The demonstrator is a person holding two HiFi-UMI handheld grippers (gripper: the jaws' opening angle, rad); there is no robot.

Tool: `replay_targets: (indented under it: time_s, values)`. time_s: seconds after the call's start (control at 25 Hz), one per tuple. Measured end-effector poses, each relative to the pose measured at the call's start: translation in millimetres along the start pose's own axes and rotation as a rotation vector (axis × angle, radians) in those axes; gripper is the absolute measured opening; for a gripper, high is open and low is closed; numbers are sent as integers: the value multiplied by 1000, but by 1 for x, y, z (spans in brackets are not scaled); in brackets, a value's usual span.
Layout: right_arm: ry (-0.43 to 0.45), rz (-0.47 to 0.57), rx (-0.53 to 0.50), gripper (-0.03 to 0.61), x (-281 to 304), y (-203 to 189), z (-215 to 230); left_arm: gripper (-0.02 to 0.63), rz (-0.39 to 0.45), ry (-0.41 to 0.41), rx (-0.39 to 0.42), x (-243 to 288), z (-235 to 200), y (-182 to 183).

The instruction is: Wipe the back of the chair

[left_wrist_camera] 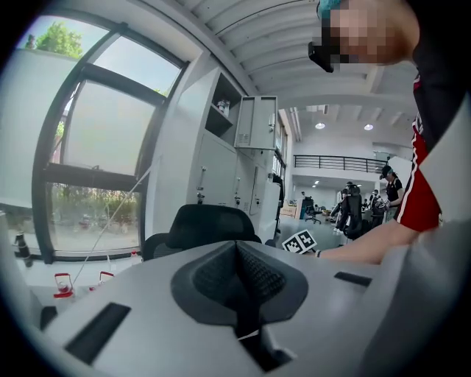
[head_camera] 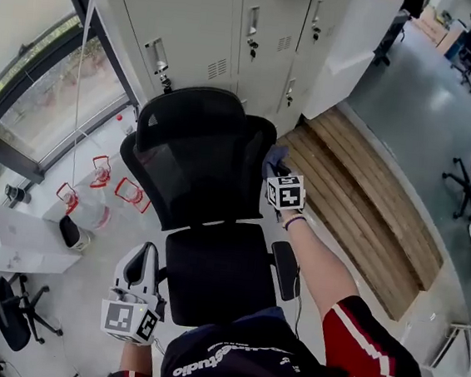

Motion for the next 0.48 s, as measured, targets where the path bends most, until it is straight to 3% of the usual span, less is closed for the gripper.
replay_targets:
  time_s: [0.24, 0.48]
  values:
    - [-92, -70, -24, 63, 48, -7, 6, 25, -31, 62, -23, -26, -40, -9]
    - [-104, -90, -38, 63, 73, -4, -31, 25, -24, 90, -44, -48, -78, -14]
Point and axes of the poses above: the fingertips, and each gripper's own axes: x forward along the fingers, z to its right, y out of its top, the point moved 1 cm from there along -x, backward along the fingers, and after that the axes turned 2 degrees about -y, right-handed, at the moved point
